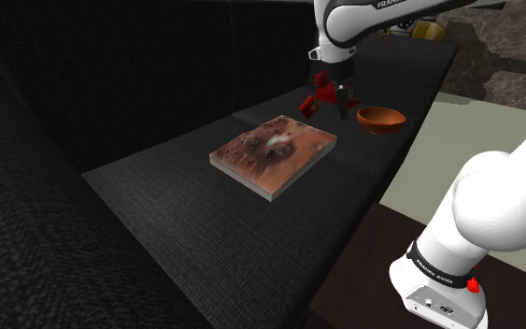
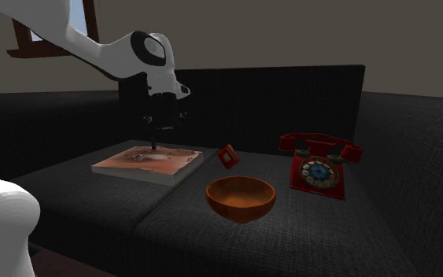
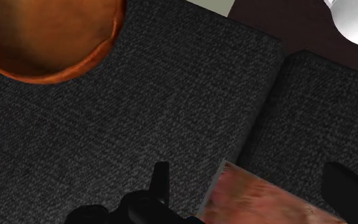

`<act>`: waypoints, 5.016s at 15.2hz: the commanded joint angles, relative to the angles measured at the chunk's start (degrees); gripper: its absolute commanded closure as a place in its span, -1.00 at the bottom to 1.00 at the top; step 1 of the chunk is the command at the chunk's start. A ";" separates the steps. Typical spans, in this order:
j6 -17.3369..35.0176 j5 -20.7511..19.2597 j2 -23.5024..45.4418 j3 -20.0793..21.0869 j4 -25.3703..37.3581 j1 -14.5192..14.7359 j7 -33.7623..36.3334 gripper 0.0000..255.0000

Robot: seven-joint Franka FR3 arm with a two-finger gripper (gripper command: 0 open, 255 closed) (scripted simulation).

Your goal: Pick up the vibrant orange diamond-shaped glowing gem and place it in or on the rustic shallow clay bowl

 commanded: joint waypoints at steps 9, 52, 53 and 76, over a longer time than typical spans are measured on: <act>8.98 -10.00 19.23 -2.04 13.53 -0.46 -13.03 -1.00; 12.43 -15.23 30.61 -3.13 26.42 -2.15 -23.68 1.00; 11.84 -15.15 30.43 -3.11 26.92 -2.12 -24.03 1.00; 4.68 -16.60 19.35 -4.44 26.12 -3.14 -31.34 1.00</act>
